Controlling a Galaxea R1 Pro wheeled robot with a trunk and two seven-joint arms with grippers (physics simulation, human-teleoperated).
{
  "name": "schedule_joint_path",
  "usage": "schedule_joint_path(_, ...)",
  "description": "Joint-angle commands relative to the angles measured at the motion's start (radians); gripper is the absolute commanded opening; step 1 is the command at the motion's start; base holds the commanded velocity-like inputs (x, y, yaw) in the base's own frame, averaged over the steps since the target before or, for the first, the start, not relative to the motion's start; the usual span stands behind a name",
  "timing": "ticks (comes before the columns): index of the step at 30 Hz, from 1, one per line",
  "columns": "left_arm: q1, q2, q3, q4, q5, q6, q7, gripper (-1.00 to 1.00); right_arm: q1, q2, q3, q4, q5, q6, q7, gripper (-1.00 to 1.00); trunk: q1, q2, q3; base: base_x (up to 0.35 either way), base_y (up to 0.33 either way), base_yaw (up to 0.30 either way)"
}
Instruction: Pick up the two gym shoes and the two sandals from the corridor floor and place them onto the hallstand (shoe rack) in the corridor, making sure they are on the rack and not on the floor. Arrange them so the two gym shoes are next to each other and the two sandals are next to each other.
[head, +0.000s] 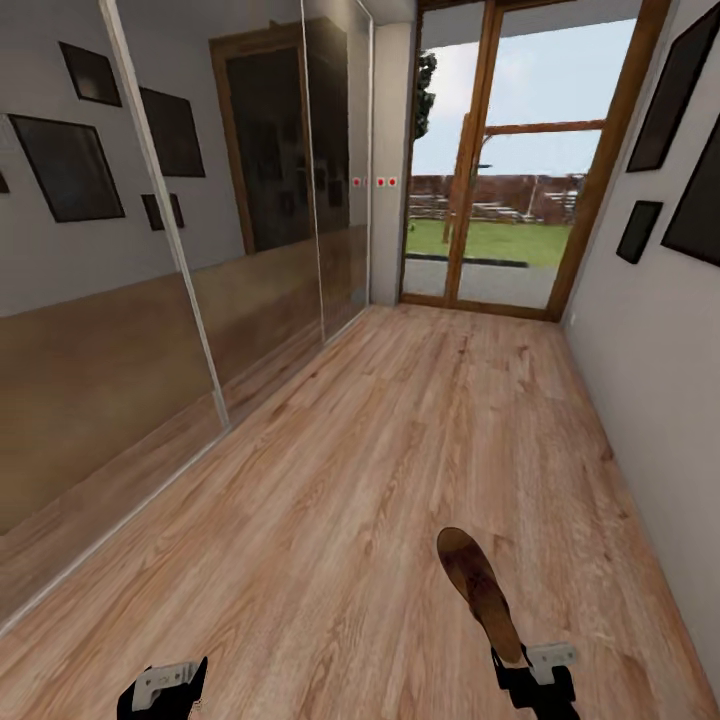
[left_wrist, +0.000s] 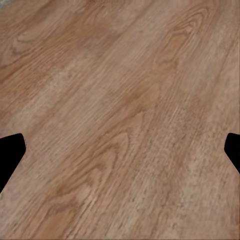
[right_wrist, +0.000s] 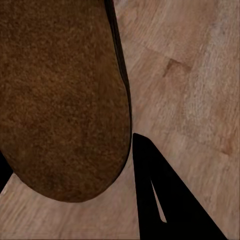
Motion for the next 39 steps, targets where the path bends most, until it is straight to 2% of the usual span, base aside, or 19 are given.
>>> schedule_joint_path(1, -0.002, -0.001, 0.008, 0.001, -0.001, -0.002, -0.010, 1.00, 0.000, 0.000, -0.009, 0.000, 0.003, -0.003, 0.005, -1.00, 0.000, 0.000, 0.000, 0.339, 0.000, 0.259)
schedule_joint_path(22, -0.001, -0.001, 0.009, 0.001, -0.001, -0.002, -0.010, 1.00, 0.000, 0.000, -0.009, 0.000, 0.003, -0.003, 0.005, -1.00, 0.000, 0.000, 0.013, 0.339, -0.004, 0.259)
schedule_joint_path(39, -0.001, -0.001, 0.008, 0.001, -0.001, -0.002, -0.010, 1.00, 0.000, 0.003, -0.009, 0.000, 0.002, -0.003, 0.005, -1.00, 0.000, 0.000, 0.020, 0.286, -0.154, 0.265)
